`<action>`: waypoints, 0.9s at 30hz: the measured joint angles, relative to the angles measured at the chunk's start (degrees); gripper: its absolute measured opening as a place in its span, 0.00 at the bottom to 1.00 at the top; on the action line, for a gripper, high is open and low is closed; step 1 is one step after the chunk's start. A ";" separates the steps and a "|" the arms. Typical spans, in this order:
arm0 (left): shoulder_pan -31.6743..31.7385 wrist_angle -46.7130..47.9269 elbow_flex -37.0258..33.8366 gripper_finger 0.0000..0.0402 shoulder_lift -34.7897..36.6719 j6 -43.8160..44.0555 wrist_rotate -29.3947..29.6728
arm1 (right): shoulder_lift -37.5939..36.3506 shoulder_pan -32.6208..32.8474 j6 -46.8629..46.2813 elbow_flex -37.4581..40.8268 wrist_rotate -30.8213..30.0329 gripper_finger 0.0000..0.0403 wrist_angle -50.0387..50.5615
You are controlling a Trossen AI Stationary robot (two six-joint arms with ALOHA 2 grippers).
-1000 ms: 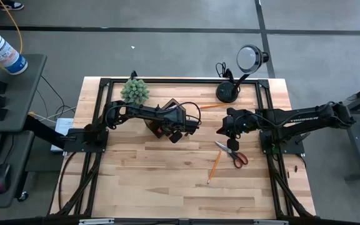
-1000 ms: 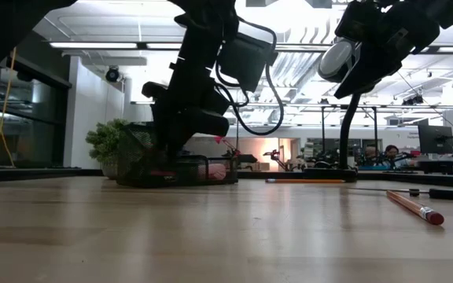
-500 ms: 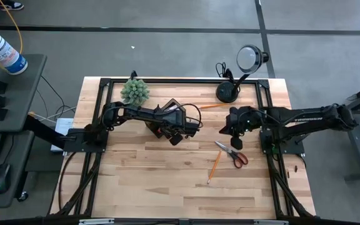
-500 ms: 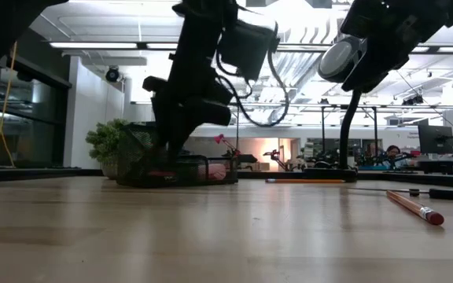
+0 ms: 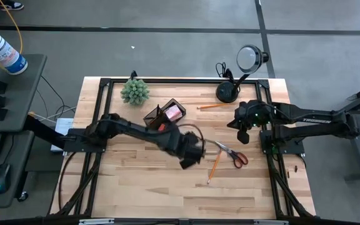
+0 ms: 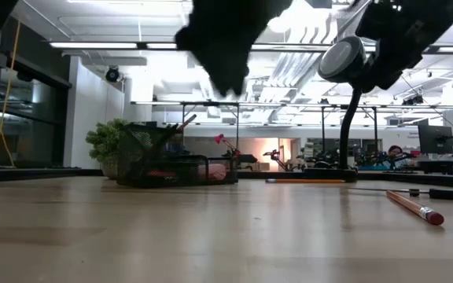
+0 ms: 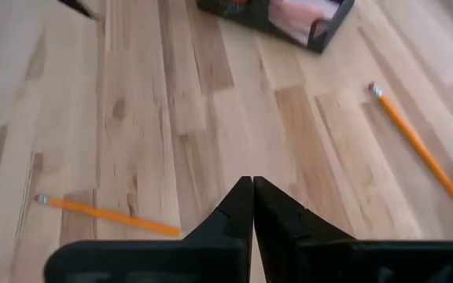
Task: Pick and place office supplies into organizer
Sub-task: Put the black scissor into the black desk organizer
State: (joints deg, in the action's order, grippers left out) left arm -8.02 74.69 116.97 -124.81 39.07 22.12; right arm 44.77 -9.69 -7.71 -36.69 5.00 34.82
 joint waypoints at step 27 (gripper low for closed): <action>-6.03 -12.37 -14.40 0.01 9.33 -33.50 0.89 | 5.83 18.73 -48.36 0.02 -20.08 0.12 7.63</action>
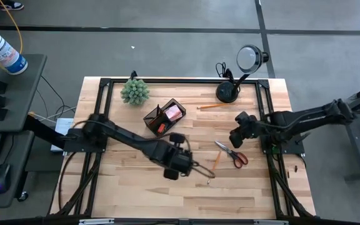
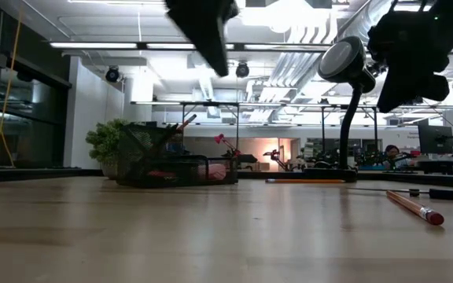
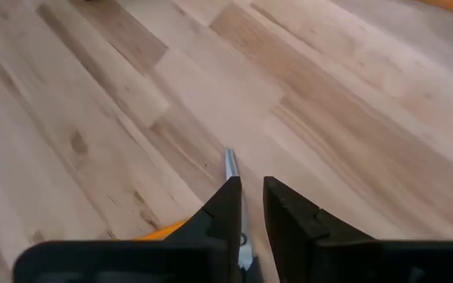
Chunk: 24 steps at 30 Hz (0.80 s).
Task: Pick and place office supplies into organizer
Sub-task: Put the black scissor into the black desk organizer
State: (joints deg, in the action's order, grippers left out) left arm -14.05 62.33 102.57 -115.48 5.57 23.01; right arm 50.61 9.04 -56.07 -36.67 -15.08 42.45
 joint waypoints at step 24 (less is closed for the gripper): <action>0.20 -60.28 -52.04 0.00 36.00 -25.99 -2.63 | 19.81 3.23 -14.00 0.09 19.89 0.16 -6.38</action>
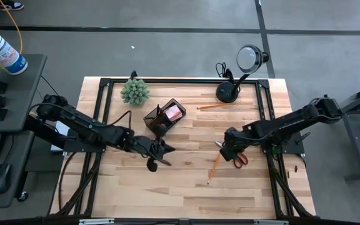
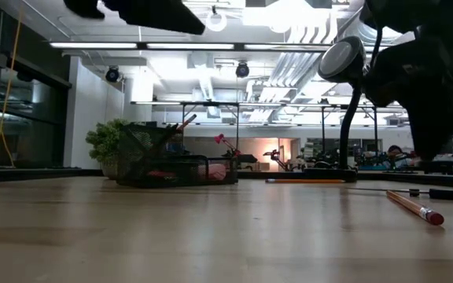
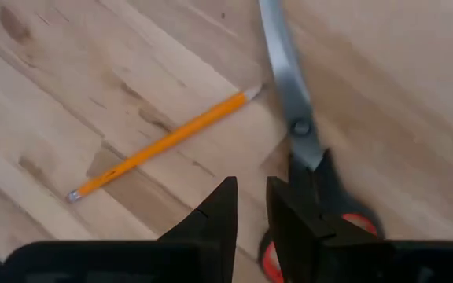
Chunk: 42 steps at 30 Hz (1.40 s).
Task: Pick and place office supplies into organizer
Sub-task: Put the black scissor into the black desk organizer
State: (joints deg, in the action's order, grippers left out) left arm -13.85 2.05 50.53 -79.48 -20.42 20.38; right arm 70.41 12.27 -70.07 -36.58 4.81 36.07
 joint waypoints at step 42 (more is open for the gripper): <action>1.90 1.85 0.01 0.00 -0.09 31.22 0.45 | 2.13 12.25 -8.41 -0.02 -1.10 0.38 11.01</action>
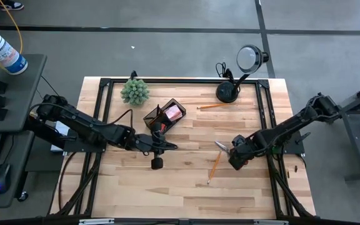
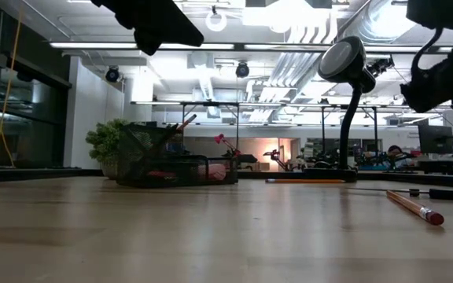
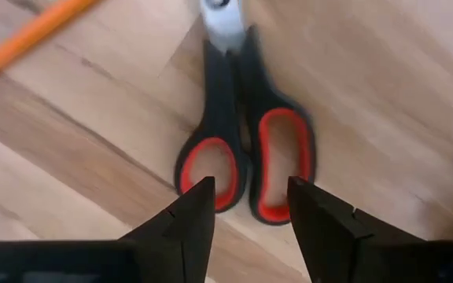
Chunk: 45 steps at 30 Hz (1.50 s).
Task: Pick and place office supplies into organizer
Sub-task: Put the black scissor into the black desk organizer
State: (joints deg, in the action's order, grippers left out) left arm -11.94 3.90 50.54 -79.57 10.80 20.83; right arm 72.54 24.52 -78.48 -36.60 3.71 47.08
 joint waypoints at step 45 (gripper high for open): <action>0.00 -0.07 0.01 0.01 -0.02 0.17 0.23 | 7.40 -2.67 6.71 -2.05 -1.50 0.19 -4.76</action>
State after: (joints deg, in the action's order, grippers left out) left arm -11.94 3.83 50.54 -79.59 10.96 21.06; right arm 79.94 21.85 -71.77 -38.65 2.21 42.33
